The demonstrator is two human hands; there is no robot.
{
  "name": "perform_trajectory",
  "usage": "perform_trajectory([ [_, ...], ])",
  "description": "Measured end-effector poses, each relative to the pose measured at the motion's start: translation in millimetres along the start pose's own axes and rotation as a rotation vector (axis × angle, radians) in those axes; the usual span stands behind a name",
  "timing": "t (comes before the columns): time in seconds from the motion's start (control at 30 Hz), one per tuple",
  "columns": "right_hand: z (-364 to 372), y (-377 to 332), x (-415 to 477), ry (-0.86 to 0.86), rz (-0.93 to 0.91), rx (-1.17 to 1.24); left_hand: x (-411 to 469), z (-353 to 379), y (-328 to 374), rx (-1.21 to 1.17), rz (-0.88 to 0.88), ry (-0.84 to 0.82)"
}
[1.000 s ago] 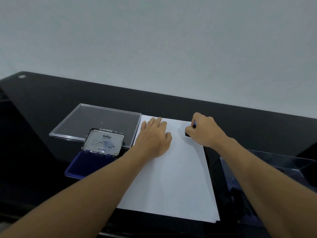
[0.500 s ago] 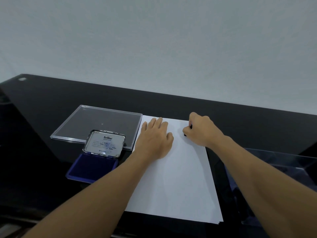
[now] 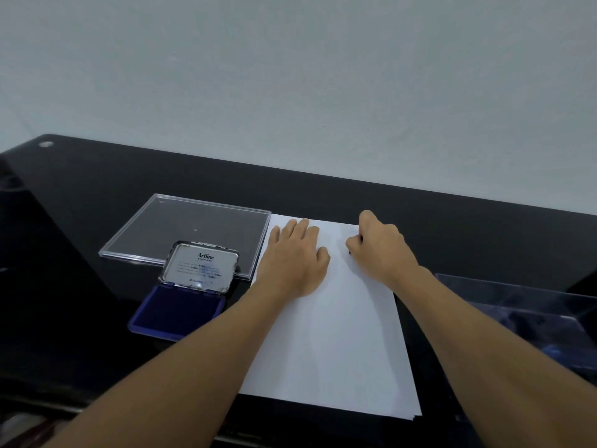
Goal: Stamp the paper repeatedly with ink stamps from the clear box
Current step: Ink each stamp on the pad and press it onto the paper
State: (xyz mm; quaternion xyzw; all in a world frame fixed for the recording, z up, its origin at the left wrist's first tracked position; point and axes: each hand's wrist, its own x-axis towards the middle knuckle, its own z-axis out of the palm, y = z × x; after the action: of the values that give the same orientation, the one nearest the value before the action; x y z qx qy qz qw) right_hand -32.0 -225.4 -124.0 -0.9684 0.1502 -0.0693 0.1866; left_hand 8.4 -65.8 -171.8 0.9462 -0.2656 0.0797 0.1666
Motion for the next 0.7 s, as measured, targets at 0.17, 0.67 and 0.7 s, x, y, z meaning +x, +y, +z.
perform_trajectory([
  [0.17, -1, 0, -2, 0.000, -0.008, -0.003, -1, 0, 0, 0.007, -0.003, 0.007],
  [0.67, -4, 0, 0, -0.069, 0.011, 0.038, -1, -1, 1, 0.011, -0.002, -0.008],
  [0.7, -4, -1, -1, -0.070, 0.009, 0.034, -1, -1, 0, 0.011, -0.004, -0.010],
])
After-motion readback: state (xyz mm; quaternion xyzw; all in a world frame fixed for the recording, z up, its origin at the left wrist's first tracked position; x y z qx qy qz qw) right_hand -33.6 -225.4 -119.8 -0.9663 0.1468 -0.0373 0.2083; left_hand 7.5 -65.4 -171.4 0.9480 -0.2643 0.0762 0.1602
